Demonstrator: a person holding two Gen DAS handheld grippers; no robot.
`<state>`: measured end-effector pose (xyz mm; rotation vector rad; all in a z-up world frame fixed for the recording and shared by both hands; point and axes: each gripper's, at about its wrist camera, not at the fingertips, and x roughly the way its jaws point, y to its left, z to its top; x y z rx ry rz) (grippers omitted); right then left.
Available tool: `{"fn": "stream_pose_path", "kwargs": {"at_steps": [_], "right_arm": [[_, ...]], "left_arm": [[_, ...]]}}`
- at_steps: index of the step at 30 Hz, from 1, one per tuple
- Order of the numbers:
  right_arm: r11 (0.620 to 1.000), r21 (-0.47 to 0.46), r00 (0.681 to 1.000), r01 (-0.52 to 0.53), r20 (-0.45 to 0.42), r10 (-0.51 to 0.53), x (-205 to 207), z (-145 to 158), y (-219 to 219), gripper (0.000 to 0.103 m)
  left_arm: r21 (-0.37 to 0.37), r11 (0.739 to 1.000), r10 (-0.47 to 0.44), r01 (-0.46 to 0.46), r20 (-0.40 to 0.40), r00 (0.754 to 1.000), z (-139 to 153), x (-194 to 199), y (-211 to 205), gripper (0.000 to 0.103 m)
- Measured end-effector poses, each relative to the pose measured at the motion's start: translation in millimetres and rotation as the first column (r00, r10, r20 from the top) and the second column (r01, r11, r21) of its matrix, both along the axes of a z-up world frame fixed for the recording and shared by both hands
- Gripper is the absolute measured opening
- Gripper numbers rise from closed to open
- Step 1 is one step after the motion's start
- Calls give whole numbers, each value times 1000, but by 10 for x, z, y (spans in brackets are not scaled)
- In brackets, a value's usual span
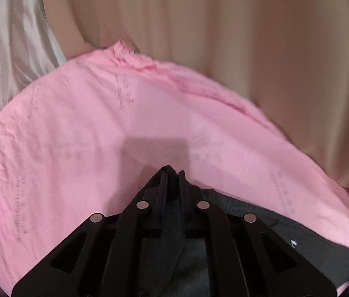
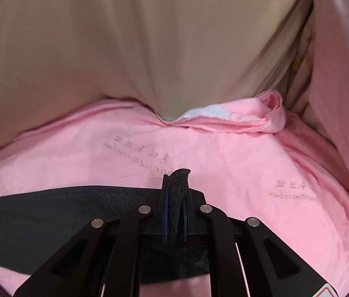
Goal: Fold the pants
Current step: 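Grasp the hem of one pant leg with the right gripper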
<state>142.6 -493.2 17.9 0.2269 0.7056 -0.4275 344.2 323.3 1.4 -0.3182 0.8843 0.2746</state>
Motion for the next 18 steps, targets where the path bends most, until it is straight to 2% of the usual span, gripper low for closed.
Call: {"fn": "stream_pose_path", "kwargs": {"at_steps": [5,9,13,16,18], "right_arm": [[999,-24,997,-32,69,33,-588,358,147,7],[997,-49,994,-55,90,59,-1088,469,133,7],[995,-71,995,-69,70,74,-1528,377,112,7],[996,-53,997,-68,33,70,-1737,151,78,7],[997,-50,998,-60,-6,60,-1832,-77,75,7]], "left_arm": [[52,993,-106,101,105,989,546,-812,-174,3],[93,986,-150,137,141,979,732,-1482,-194,1],[133,980,-159,145,96,983,625,-2070,-132,1],[110,986,-131,124,50,990,375,-2388,-16,1],[63,991,-116,115,10,993,138,-2538,71,1]]}}
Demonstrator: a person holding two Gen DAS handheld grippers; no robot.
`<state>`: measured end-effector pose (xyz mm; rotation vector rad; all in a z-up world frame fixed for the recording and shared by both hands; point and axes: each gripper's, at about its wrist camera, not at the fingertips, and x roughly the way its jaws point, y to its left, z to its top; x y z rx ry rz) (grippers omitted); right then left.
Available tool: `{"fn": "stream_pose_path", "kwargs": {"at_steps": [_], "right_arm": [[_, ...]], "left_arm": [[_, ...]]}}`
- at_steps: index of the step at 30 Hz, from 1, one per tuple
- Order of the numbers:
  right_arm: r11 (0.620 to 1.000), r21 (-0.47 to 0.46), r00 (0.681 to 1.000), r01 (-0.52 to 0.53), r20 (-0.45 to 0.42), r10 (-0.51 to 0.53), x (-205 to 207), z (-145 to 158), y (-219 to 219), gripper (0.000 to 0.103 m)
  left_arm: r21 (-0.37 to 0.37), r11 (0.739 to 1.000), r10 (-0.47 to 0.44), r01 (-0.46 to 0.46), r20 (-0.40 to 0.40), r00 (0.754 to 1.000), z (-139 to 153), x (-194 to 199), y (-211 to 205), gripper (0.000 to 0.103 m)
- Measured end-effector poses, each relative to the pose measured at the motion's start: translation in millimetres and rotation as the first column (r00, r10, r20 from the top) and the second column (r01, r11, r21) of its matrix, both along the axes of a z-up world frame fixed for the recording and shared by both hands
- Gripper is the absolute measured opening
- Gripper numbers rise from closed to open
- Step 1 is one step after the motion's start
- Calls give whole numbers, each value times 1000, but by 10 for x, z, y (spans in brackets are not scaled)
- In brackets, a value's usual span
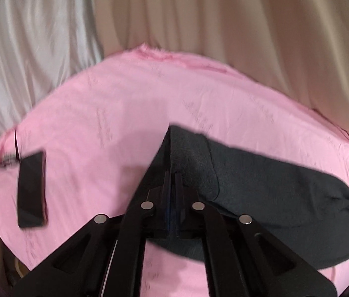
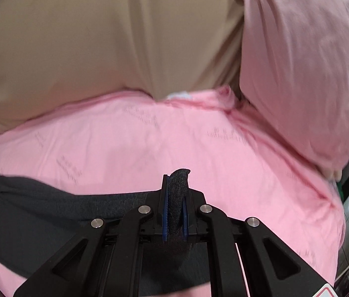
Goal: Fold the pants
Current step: 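Grasp the hem of one pant leg with the right gripper, then lift the held leg and lay it over the other leg with the right gripper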
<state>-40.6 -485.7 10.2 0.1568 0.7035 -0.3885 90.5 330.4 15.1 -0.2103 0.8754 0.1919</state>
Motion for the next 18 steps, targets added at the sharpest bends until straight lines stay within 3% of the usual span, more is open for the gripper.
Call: {"fn": "stream_pose_path", "kwargs": {"at_steps": [3,5,6,7,8,12,15,16,17,18], "right_arm": [[1000,20,999,10,-50,-9,-78,-296,-10,9],[999,30,998,33,-63,-31,-139,-384,-16,16],[998,31,998,49,-51,-47,-190,-379,-9,20],[997,24,997,72,-36,-71,-263,-350,4,29],[995,14,995,98,-19,-97,-338,-302,23,37],[992,48,991,113,65,-116,-644,-103,162,44],[992,72,989,105,100,-112,-855,-60,311,48],[992,79,988,100,107,-109,-909,-62,368,49],[991,91,989,94,109,-104,-955,-71,418,49],[991,100,989,87,109,-97,-981,-78,465,49]], "left_arm": [[-63,997,47,-50,-51,998,-321,-133,136,2],[-157,984,77,-84,-51,996,-422,-217,204,10],[-218,969,105,-114,-53,993,-448,-251,235,26],[-258,957,120,-129,-51,991,-455,-265,255,54],[-303,941,146,-151,-38,989,-447,-275,265,66],[-382,911,162,-154,-10,987,-400,-158,137,92],[-456,874,160,-168,-55,985,-540,45,96,92],[-483,859,152,-169,-74,986,-607,109,84,88],[-516,840,142,-168,-90,986,-680,189,70,80],[-535,829,128,-166,-108,986,-736,252,54,51]]}}
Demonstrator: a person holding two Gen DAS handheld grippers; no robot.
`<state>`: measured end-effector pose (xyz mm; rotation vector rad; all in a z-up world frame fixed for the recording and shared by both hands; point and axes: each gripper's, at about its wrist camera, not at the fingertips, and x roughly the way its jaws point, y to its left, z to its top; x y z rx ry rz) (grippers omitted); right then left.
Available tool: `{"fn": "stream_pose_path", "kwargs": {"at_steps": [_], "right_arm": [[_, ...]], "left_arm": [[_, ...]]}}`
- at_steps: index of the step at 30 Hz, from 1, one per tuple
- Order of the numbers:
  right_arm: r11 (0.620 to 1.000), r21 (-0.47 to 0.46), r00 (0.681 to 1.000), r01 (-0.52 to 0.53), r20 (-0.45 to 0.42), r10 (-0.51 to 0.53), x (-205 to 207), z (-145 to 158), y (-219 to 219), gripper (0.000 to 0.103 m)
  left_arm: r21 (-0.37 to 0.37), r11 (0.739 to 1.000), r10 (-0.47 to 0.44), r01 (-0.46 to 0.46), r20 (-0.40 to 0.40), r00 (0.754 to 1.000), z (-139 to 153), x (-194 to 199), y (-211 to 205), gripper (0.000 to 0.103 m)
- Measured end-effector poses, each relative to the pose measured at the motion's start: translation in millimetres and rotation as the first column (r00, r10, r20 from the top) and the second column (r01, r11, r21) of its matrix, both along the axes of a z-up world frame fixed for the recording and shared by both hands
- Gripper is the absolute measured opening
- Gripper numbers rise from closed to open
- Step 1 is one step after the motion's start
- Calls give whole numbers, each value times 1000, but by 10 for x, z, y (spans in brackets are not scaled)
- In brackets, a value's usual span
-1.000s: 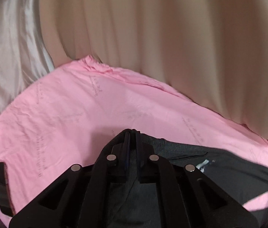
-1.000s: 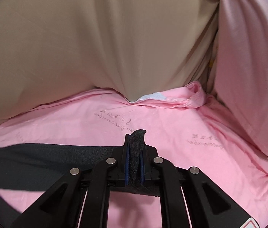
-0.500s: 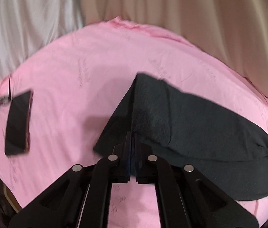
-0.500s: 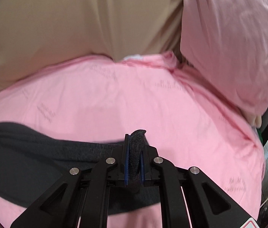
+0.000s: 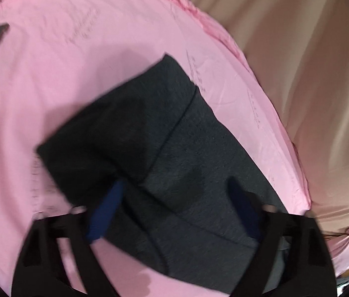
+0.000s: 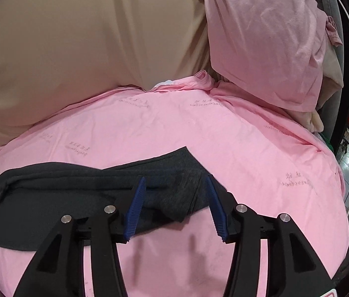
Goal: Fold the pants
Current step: 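Lift the held leg and lay it over the other leg with the right gripper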
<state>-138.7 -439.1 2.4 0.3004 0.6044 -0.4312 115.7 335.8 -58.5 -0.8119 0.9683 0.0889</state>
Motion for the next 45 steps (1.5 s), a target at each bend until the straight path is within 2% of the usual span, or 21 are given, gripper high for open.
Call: {"fn": "stream_pose_path", "kwargs": {"at_steps": [1,2,4,9,14,16,18,20,24,27,28,29,31,33,34,36,37,39,40,42,45], "right_arm": [[1000,9,1000,-9,-1,9,-24,-14,56,49],[1000,14,1000,-14,-3,14,-32,-26,98,49],[999,28,1000,-26,-4,26,-52,-43,167,49],[995,69,998,-69,-1,70,-20,-74,302,49],[976,196,996,-92,6,93,175,-210,291,49],[954,278,994,-111,23,109,242,-267,286,49],[943,314,994,-112,18,112,324,-302,276,49],[936,340,996,-89,6,92,399,-335,195,49],[874,485,1000,-24,12,21,547,-441,-157,49],[842,539,1000,23,-14,-18,680,-492,-359,49],[837,545,999,51,-43,-33,754,-530,-421,49],[841,537,997,64,-63,-36,828,-556,-457,38],[871,487,996,67,-90,-26,926,-505,-472,5],[896,445,1000,2,21,-12,841,-186,-440,5],[913,404,994,-46,105,3,727,49,-401,5],[940,327,979,-99,200,33,505,362,-346,4],[955,282,981,-93,190,39,447,374,-341,4],[967,248,997,-54,71,37,464,105,-413,4],[954,295,999,-46,0,48,495,-150,-491,4],[941,340,997,-5,-73,32,463,-489,-543,5],[925,379,999,18,-46,0,352,-598,-538,12]], "left_arm": [[-9,1000,-14,14,-22,1000,-41,59,-21,17],[0,1000,-19,19,-49,999,-66,103,-34,7],[-1,1000,-9,9,-48,999,-18,78,-16,5],[-5,1000,-6,7,54,999,392,-334,152,3],[120,993,15,-11,-39,999,240,-415,238,1],[98,995,25,-20,-54,998,119,-435,291,1],[81,996,26,-22,-59,998,83,-425,312,1],[99,995,22,-16,-61,998,89,-396,287,1],[133,991,12,-2,-71,997,125,-402,251,1],[140,990,9,2,-85,996,96,-323,220,1],[142,990,7,6,-90,996,74,-314,218,1],[143,990,7,7,-97,995,58,-306,222,1],[141,990,8,7,-107,994,38,-298,234,1],[147,989,8,8,-111,994,69,-295,242,1],[152,988,11,5,-108,994,102,-304,251,1],[177,984,23,-5,-100,995,189,-339,295,1],[207,978,37,-15,-102,994,224,-354,318,0],[320,946,89,-49,-113,990,270,-394,388,0],[323,945,95,-52,-119,988,249,-404,430,0],[260,965,83,-42,-149,985,134,-424,515,0],[258,966,71,-32,-146,987,111,-478,483,0]]}}
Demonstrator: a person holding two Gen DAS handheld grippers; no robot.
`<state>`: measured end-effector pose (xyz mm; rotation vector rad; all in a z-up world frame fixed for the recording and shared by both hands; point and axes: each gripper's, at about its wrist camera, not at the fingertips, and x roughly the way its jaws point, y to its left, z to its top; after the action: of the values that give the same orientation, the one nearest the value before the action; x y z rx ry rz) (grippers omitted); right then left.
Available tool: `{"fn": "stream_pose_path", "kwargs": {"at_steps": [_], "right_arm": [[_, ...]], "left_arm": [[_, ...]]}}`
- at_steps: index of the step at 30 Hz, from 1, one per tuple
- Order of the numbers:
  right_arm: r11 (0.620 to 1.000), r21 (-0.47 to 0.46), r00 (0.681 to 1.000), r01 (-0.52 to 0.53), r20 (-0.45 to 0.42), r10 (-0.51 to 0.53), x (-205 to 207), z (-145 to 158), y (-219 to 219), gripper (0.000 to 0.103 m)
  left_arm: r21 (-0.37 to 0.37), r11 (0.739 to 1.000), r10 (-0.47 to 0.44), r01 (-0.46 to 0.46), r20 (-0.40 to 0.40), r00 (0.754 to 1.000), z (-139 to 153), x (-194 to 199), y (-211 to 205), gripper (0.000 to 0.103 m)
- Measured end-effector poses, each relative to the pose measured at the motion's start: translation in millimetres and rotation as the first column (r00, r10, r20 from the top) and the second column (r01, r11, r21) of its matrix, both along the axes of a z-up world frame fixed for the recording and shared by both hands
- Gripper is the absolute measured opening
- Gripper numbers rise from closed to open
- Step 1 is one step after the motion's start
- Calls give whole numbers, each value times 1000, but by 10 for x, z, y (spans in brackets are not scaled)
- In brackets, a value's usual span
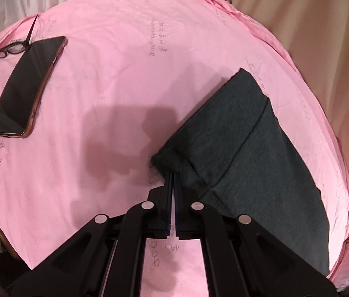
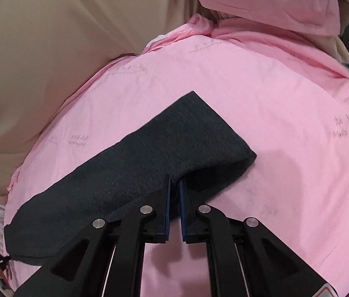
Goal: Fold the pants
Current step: 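Lift the held leg and lay it over the other leg with the right gripper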
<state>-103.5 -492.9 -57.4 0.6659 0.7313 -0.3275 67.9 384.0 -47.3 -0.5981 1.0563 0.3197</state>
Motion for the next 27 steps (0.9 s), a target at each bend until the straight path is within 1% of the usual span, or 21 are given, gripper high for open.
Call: {"fn": "stream_pose_path", "kwargs": {"at_steps": [2,3,5,6,7,8,9,10,12,14,15,16,17,18,20,23,24,25,26,27], "right_arm": [[1000,-14,1000,18,22,-17,-64,60,44,18],[999,-31,999,19,28,-18,-88,101,85,21],[998,-65,999,19,41,-16,-173,210,180,27],[997,-80,999,19,51,-15,-205,244,238,28],[996,-91,998,18,63,-12,-234,274,301,31],[995,-100,997,16,70,-9,-251,272,349,33],[994,-107,997,13,76,-5,-320,279,462,34],[994,-107,997,2,80,6,-338,271,554,36],[994,-106,996,-15,82,24,-330,237,699,37],[992,-119,996,-43,71,52,-288,221,854,37],[990,-130,996,-49,66,58,-268,215,919,37],[989,-138,996,-60,64,70,-244,217,995,37],[988,-140,995,-70,62,80,-230,221,1060,37],[987,-142,994,-74,64,84,-203,229,1111,37],[987,-138,993,-85,69,95,-164,274,1192,37],[985,-139,986,-99,117,116,-226,401,1282,38],[983,-149,986,-103,114,121,-240,405,1303,40],[982,-164,989,-97,99,114,-241,378,1308,46],[981,-171,991,-95,79,110,-230,339,1315,46],[981,-167,993,-94,52,104,-194,282,1306,46]], "left_arm": [[-30,999,-35,37,42,998,69,-34,-81,1],[-42,998,-48,51,66,997,108,-44,-133,3],[-54,996,-69,75,106,992,178,-72,-228,13],[-61,994,-81,89,120,989,193,-66,-268,34],[-65,993,-86,95,128,988,195,-44,-301,63],[-67,994,-79,89,138,987,187,-34,-324,73],[-63,995,-65,75,146,987,179,-17,-343,75],[-61,996,-62,71,150,987,158,9,-350,75],[-88,994,-58,71,146,988,108,84,-350,75],[-135,988,-53,70,126,991,27,173,-335,61],[-143,987,-58,74,116,992,1,200,-335,46],[-140,988,-53,67,100,994,-22,237,-330,25],[-129,990,-43,54,86,995,-44,284,-306,10],[-146,987,-53,66,90,995,-59,315,-279,1],[-150,987,-37,49,87,996,-18,248,-255,0],[-105,993,-42,56,132,990,222,-69,-282,0],[-104,993,-46,59,123,991,211,-135,-271,0],[-100,993,-57,67,98,994,145,-147,-260,0],[-97,993,-57,63,56,997,6,-127,-239,0],[-112,992,-55,58,26,998,-124,-99,-229,0]]}}
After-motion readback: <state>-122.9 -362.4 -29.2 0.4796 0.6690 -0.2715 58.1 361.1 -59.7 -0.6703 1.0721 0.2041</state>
